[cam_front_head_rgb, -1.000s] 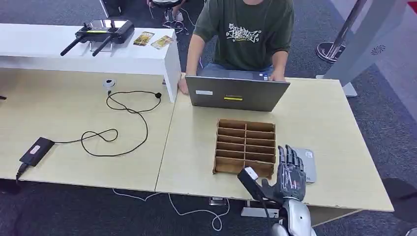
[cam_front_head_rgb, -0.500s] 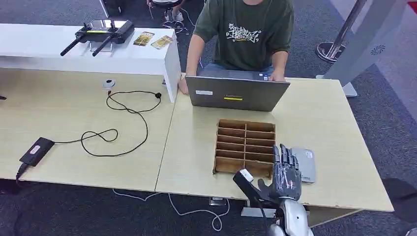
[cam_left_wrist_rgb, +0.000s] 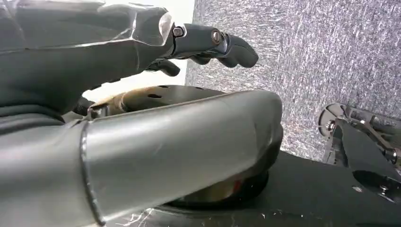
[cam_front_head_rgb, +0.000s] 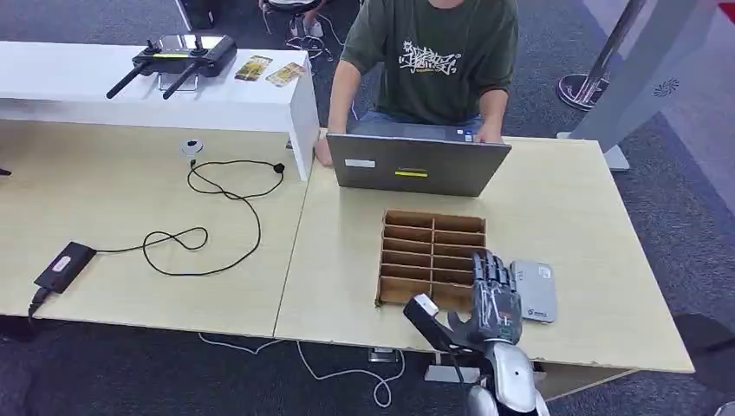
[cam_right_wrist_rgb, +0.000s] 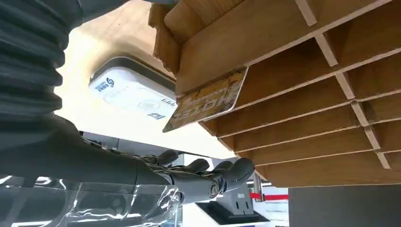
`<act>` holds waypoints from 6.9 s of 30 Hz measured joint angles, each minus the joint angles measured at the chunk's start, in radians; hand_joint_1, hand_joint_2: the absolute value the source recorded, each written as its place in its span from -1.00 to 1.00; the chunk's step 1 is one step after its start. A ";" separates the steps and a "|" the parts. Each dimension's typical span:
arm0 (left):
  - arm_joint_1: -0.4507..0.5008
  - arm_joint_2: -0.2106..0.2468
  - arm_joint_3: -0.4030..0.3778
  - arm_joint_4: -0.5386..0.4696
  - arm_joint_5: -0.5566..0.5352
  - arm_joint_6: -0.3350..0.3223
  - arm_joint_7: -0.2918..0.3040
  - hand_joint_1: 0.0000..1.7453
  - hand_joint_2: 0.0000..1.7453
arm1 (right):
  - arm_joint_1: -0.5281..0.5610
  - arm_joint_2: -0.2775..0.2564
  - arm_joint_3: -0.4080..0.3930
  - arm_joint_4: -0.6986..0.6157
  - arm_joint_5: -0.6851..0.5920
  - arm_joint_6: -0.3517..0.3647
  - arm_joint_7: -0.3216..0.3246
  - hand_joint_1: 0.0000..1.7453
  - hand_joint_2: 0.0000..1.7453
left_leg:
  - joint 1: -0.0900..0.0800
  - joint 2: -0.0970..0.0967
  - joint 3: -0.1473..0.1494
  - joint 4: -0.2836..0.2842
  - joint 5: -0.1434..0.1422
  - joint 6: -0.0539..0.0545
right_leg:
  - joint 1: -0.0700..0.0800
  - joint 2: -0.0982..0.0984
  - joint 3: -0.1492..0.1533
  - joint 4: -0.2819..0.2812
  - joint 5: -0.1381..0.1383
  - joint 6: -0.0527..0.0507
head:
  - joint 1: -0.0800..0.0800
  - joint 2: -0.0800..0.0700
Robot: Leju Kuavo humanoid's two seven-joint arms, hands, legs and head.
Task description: Pass the card to the sensor for recognition and then transmit it.
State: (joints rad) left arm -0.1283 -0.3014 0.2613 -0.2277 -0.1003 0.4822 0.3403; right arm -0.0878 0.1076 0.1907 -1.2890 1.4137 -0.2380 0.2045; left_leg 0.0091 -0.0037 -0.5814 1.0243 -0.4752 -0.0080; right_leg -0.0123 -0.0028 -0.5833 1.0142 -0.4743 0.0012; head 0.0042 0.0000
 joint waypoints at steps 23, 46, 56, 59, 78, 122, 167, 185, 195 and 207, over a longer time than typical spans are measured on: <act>0.000 0.008 -0.003 0.000 -0.015 0.000 -0.003 -1.00 -1.00 | 0.059 0.000 0.001 -0.120 0.017 0.045 0.017 -1.00 1.00 | 0.000 0.000 0.000 0.000 0.000 0.000 | 0.000 0.000 0.000 0.000 0.000 0.000 | 0.000 0.000; -0.002 0.013 -0.052 0.000 -0.052 0.000 0.016 -1.00 -1.00 | -0.025 -0.002 0.001 0.007 0.052 0.038 -0.026 -1.00 1.00 | 0.000 0.000 0.000 0.000 0.000 0.000 | 0.000 0.000 0.000 0.000 0.000 0.000 | 0.000 0.000; -0.002 0.013 -0.052 0.000 -0.056 0.000 0.007 -1.00 -1.00 | -0.034 -0.016 0.001 0.024 0.053 0.038 -0.020 -1.00 1.00 | 0.000 0.000 0.000 0.000 0.000 0.000 | 0.000 0.000 0.000 0.000 0.000 0.000 | 0.000 0.000; -0.002 0.013 -0.053 0.000 -0.057 0.000 0.007 -1.00 -1.00 | -0.033 -0.019 0.001 0.022 0.054 0.040 -0.019 -1.00 1.00 | 0.000 0.000 0.000 0.000 0.000 0.000 | 0.000 0.000 0.000 0.000 0.000 0.000 | 0.000 0.000; -0.002 0.014 -0.055 0.000 -0.070 0.000 0.015 -1.00 -1.00 | -0.014 -0.035 0.009 -0.055 0.063 0.086 -0.003 -1.00 1.00 | 0.000 0.000 0.000 0.000 0.000 0.000 | 0.000 0.000 0.000 0.000 0.000 0.000 | 0.000 0.000; -0.003 0.020 -0.124 0.000 -0.115 0.000 0.025 -1.00 -1.00 | -0.002 -0.050 0.013 -0.063 0.053 0.097 -0.010 0.82 1.00 | 0.000 0.000 0.000 0.000 0.000 0.000 | 0.000 0.000 0.000 0.000 0.000 0.000 | 0.000 0.000; -0.003 0.035 -0.194 0.000 -0.186 0.000 0.027 -1.00 -1.00 | 0.007 -0.050 0.008 -0.148 -0.024 -0.009 -0.040 0.94 1.00 | 0.000 0.000 0.000 0.000 0.000 0.000 | 0.000 0.000 0.000 0.000 0.000 0.000 | 0.000 0.000; -0.003 0.039 -0.210 0.000 -0.216 0.000 0.040 -1.00 -1.00 | 0.024 -0.031 -0.053 -0.232 -0.245 -0.114 -0.103 1.00 1.00 | 0.000 0.000 0.000 0.000 0.000 0.000 | 0.000 0.000 0.000 0.000 0.000 0.000 | 0.000 0.000; -0.003 0.039 -0.219 0.000 -0.231 0.000 0.057 -1.00 -1.00 | 0.030 0.024 -0.167 -0.279 -0.719 -0.234 -0.259 1.00 1.00 | 0.000 0.000 0.000 0.000 0.000 0.000 | 0.000 0.001 0.000 0.000 0.000 0.000 | 0.000 0.000; -0.006 0.040 -0.227 0.000 -0.257 0.000 0.068 -1.00 -1.00 | 0.027 0.052 -0.247 -0.279 -0.892 -0.281 -0.330 1.00 1.00 | 0.000 0.000 0.000 0.000 0.000 0.000 | 0.000 0.000 0.000 0.000 0.000 0.000 | 0.000 0.000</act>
State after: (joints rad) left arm -0.1341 -0.2617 0.0340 -0.2277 -0.3574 0.4822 0.4082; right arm -0.0606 0.1598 -0.0561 -1.5682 0.5218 -0.5192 -0.1252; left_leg 0.0093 -0.0036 -0.5813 1.0243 -0.4751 -0.0082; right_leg -0.0122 -0.0025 -0.5836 1.0142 -0.4742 0.0010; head 0.0042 0.0000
